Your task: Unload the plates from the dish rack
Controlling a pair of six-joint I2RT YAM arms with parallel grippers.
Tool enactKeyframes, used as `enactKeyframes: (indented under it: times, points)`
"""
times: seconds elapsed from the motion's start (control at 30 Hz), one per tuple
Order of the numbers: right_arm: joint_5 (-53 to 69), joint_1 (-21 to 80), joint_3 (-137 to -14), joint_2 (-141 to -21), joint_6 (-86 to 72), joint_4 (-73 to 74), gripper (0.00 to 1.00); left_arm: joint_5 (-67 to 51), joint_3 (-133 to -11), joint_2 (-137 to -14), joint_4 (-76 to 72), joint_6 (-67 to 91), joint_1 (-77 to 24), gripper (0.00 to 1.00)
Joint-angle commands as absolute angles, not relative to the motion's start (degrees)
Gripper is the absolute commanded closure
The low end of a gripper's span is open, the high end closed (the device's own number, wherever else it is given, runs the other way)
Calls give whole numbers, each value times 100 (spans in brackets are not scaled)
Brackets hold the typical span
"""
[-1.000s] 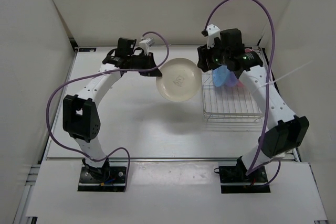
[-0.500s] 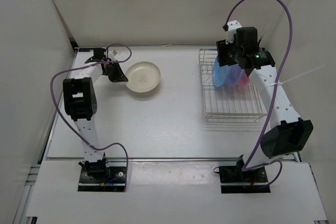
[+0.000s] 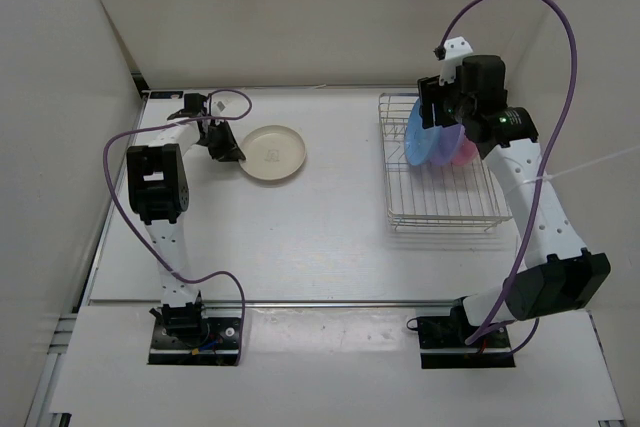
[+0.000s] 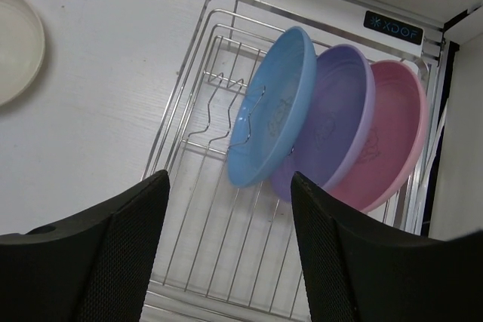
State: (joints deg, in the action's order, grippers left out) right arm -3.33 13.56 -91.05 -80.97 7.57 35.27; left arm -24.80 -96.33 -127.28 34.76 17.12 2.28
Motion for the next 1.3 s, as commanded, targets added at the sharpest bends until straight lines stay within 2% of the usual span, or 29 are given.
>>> enactKeyframes:
  times: [0.0,0.03,0.1,0.13,0.17,0.2,0.23,0.33,0.57,0.73,0.97,1.0,1.03,1.07,1.27]
  points:
    - [-457,1354,-8974,-7989,773,3270,30,-2452,-9844,-12709,3551,1723,124,65]
    - [-518,1354,-8974,-7989,834,3270,30,-2452,-9844,-12709,3551,1723,123,48]
    - [-623,1354,-8974,-8042,887,3270,30,-2452,-9844,-12709,3612,1661,53,35]
    - [-746,1354,-8974,-8094,888,3217,30,-2452,-9844,-12648,3612,1592,53,31]
    - [-825,1354,-8913,-8156,940,3130,31,-2452,-9844,-12587,3612,1591,-8,22]
    - [-922,1354,-8851,-8156,1045,3059,33,-2452,-9792,-12586,3673,1530,-9,4]
    - [-1071,1354,-8851,-8269,1046,2998,34,-2374,-9791,-12508,3674,1529,-9,0]
    - [-1651,1354,-8920,-8550,1318,2822,38,-2146,-9581,-12148,3727,1284,-9,0]
    - [-1933,1301,-9316,-9316,1485,2769,55,-1346,-8667,-10584,3445,669,97,0]
    - [-2100,1301,-9588,-9782,1538,2707,55,-1046,-8219,-9355,3445,352,149,0]
    - [-2364,1248,-9642,-10230,1591,2593,58,-773,-7999,-8517,3770,159,202,0]
    - [-2451,1248,-9642,-10230,1591,2593,61,-704,-7998,-8456,3771,158,202,0]
    - [-2565,1248,-9703,-10300,1591,2593,71,-616,-7937,-8394,3771,97,202,0]
    - [-2619,1248,-9703,-10362,1591,2593,74,-615,-7867,-8333,3771,97,202,0]
    - [-2996,1300,-9817,-10485,1424,2593,85,-563,-7638,-8121,3718,44,202,0]
